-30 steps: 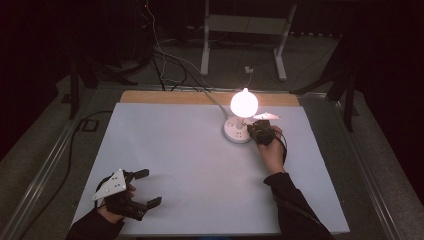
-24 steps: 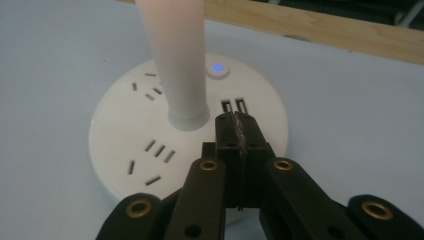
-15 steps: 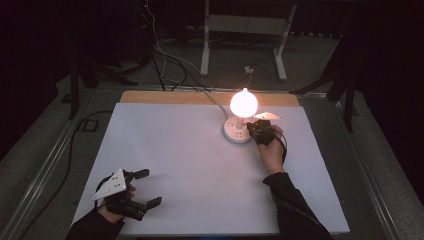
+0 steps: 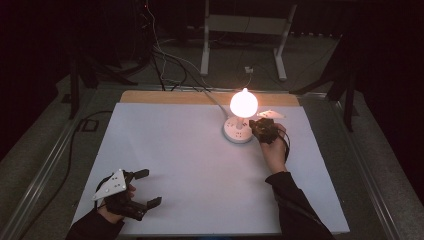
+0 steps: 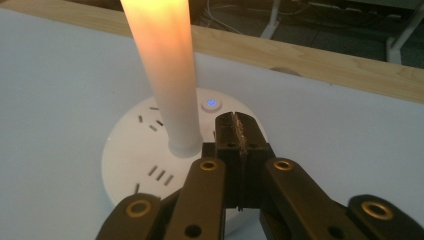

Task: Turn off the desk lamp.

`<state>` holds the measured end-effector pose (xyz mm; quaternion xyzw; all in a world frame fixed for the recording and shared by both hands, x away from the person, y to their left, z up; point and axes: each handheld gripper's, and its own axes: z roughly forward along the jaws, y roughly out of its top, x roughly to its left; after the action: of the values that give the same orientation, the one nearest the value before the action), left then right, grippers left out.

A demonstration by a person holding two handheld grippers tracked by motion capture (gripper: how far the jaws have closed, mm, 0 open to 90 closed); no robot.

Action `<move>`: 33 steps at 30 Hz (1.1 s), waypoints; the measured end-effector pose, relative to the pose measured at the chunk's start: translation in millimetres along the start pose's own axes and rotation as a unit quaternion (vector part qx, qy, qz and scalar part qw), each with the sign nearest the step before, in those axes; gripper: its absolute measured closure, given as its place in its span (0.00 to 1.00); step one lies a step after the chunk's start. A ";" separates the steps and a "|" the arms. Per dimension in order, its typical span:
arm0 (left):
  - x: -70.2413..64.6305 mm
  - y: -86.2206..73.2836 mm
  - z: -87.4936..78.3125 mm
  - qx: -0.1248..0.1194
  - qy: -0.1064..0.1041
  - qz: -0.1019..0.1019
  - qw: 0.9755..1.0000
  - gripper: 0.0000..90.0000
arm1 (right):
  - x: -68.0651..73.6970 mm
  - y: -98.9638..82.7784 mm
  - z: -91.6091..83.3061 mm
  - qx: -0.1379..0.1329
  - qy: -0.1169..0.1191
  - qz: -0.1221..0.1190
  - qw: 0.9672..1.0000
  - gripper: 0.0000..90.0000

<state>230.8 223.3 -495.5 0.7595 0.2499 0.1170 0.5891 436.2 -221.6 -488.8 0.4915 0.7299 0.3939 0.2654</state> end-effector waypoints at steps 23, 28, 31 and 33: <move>0.1 -0.2 0.2 0.000 -0.001 -0.001 1.000 0.00 | 1.5 -13.0 14.2 0.029 -0.002 -0.008 1.000 1.00; 0.0 -0.4 0.6 0.001 -0.002 0.000 1.000 0.00 | 0.8 -13.8 14.0 0.029 -0.002 -0.008 1.000 1.00; -0.2 -0.3 0.9 0.002 -0.001 0.000 1.000 0.00 | 0.7 -15.0 13.9 0.026 -0.002 -0.007 1.000 1.00; -0.6 -0.3 0.5 0.003 -0.001 0.002 1.000 0.00 | 2.0 -14.7 13.7 0.026 -0.007 -0.013 1.000 1.00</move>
<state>230.5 222.6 -495.8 0.7621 0.2482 0.1165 0.5866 438.6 -218.4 -508.5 0.4917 0.7444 0.3678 0.2622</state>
